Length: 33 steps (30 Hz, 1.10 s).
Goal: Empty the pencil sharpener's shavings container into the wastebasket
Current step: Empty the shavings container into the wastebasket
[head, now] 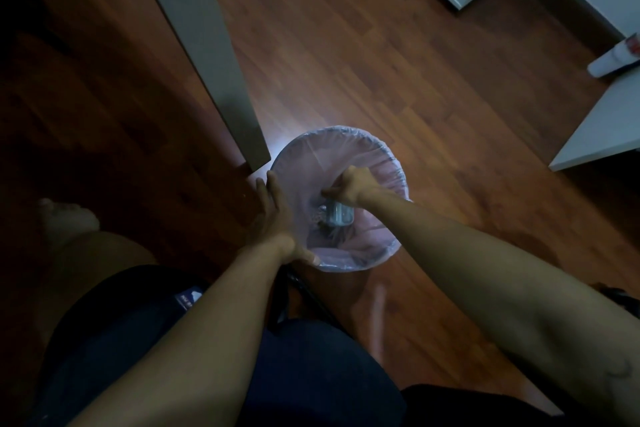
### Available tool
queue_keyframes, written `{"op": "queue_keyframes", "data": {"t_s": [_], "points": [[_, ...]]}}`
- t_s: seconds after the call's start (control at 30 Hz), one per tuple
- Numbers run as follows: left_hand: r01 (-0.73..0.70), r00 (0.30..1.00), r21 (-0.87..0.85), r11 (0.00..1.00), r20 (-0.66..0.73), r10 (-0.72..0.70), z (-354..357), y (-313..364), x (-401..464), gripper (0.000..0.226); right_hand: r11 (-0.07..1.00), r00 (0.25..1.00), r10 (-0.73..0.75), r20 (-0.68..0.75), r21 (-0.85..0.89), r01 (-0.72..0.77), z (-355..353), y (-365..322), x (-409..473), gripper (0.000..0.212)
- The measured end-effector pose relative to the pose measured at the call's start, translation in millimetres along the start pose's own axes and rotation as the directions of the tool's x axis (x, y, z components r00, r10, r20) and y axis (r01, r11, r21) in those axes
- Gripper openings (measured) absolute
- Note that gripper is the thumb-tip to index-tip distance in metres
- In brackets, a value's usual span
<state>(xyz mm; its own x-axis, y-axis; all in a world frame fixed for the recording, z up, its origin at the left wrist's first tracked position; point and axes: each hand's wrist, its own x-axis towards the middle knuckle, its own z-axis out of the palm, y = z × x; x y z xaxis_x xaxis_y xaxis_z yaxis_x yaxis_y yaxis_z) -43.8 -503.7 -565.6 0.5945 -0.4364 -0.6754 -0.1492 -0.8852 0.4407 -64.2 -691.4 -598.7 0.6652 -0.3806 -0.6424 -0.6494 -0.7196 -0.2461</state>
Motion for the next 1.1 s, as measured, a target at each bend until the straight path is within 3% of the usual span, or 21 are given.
{"op": "queue_keyframes", "data": {"t_s": [0.2,0.33,0.53,0.63,0.7,0.83,0.97,1.1], "points": [[0.027,1.000,-0.041,0.999,0.007,-0.026,-4.6,2.5,-2.9,0.165,1.000,1.000,-0.006,0.000,-0.018,0.006,-10.6,-3.8,-8.5,0.048],[0.056,0.996,-0.064,0.996,-0.060,-0.060,-16.0,11.1,-6.2,0.154,0.999,1.000,-0.023,0.000,-0.028,0.023,-28.3,-12.0,-18.8,0.049],[0.011,0.983,-0.101,0.995,-0.179,-0.029,-49.4,22.5,-29.9,0.076,0.999,0.997,-0.049,-0.066,-0.006,0.048,-68.0,-32.1,-50.7,0.047],[0.006,0.974,-0.078,0.997,-0.223,-0.023,-74.1,36.2,-52.0,0.056,0.991,0.986,-0.093,-0.139,0.083,0.105,-93.4,-47.1,-74.2,0.047],[-0.024,0.972,-0.090,0.996,-0.234,0.003,-93.4,47.4,-71.7,0.056,0.982,0.976,-0.111,-0.190,0.128,0.136,-113.8,-58.3,-96.7,0.048],[-0.108,0.959,-0.133,0.985,-0.276,0.068,-133.7,65.8,-120.8,0.078,0.956,0.942,-0.146,-0.301,0.202,0.212,-158.2,-79.0,-153.3,0.052],[-0.197,0.876,-0.054,0.979,-0.459,0.151,-173.8,83.8,-178.6,0.050,0.908,0.904,-0.214,-0.371,0.265,0.324,-199.4,-99.9,-209.4,0.050],[-0.259,0.795,0.034,0.965,-0.561,0.233,-209.5,88.5,-246.9,0.040,0.859,0.838,-0.330,-0.435,0.230,0.458,-239.4,-132.0,-269.8,0.043]]}}
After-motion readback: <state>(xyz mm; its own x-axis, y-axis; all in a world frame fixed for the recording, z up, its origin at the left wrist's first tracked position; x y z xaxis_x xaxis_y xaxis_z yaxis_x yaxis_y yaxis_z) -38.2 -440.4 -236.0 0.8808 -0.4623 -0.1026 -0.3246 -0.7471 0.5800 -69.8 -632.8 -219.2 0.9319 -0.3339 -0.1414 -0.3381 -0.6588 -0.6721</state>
